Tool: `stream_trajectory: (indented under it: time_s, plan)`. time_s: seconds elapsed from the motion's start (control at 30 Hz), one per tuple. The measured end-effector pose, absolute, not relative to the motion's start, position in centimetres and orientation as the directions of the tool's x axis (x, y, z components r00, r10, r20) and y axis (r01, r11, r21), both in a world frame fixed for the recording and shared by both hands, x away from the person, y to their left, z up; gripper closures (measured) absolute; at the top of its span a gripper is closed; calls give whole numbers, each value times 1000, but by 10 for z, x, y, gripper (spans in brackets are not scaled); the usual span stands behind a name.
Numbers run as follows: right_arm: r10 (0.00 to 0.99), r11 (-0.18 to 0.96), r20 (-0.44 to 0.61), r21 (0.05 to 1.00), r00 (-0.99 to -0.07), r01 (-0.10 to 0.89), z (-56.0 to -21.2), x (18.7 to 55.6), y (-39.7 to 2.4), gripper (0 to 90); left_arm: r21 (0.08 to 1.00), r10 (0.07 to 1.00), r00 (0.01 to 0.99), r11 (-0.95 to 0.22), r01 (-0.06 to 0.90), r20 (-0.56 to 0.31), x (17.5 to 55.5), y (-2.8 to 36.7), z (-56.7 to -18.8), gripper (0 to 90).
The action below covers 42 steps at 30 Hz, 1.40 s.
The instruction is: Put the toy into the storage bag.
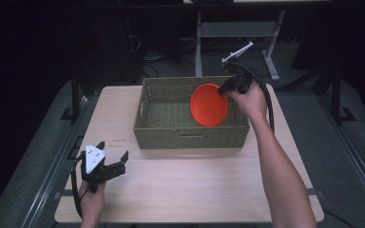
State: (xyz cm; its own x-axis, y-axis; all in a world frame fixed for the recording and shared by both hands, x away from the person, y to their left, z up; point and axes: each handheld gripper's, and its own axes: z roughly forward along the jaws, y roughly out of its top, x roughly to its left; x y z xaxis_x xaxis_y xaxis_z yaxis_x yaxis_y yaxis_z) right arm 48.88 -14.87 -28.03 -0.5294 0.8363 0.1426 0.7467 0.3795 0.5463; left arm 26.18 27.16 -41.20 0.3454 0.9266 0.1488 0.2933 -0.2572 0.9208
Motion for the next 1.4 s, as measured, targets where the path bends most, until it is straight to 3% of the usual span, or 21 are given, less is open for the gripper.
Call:
stream_trajectory:
  time_s: [1.4]
  plan:
    - [856, 385, 149, 456, -495, 802, -332, 505, -140, 817, 923, 928, 344, -253, 292, 145, 262, 272, -412, 128]
